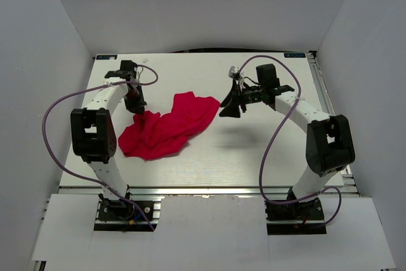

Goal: Fold and stack the t-shirts
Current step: Flatten out the tshirt

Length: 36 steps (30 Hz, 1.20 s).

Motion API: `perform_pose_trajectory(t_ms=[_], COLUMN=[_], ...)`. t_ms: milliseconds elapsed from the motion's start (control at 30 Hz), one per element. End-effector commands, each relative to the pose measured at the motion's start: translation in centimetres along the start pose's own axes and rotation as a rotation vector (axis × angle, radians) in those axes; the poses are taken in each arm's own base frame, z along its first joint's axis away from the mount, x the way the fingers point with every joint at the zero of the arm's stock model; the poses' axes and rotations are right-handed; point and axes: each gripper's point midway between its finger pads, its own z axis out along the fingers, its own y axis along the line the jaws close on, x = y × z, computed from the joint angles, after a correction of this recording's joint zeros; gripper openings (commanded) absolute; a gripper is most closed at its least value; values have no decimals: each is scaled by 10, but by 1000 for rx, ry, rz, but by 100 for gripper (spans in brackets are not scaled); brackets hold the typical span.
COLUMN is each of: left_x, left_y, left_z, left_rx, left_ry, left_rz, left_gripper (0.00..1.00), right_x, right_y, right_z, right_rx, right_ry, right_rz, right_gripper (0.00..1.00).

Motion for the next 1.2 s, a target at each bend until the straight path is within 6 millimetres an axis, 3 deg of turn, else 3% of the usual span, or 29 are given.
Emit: perform_pose_trajectory(t_ms=[0, 33, 100, 233, 367, 500, 767, 867, 1033, 1167], left_x=[-8, -10, -15, -37, -64, -82, -80, -77, -76, -75], left_y=[5, 5, 2, -10, -31, -46, -59, -57, -60, -64], left_z=[-5, -7, -13, -51, -124, -225, -350, -379, -399, -417], left_rx=[-26, -24, -11, 47, 175, 324, 537, 562, 598, 632], left_ry=[-41, -47, -67, -156, -327, -572, -895, -963, -1002, -1034], left_rz=[20, 20, 19, 4, -47, -115, -114, -118, -106, -84], left_gripper=[17, 9, 1, 0, 0, 0, 0, 0, 0, 0], right_x=[-17, -18, -17, -15, -12, -27, -56, -65, -77, -87], right_y=[-1, -1, -3, -9, -41, -70, -76, -71, -69, -56], right_z=[0, 0, 0, 2, 7, 14, 24, 26, 28, 28], right_rx=[-3, -2, 4, 9, 117, 193, 108, 58, 23, -34], right_ry=[-21, -21, -18, -6, 48, 60, 23, -3, -44, -86], right_rz=[-34, -37, -35, -36, -8, 11, -66, -131, -197, -297], right_gripper=[64, 64, 64, 64, 64, 64, 65, 66, 67, 69])
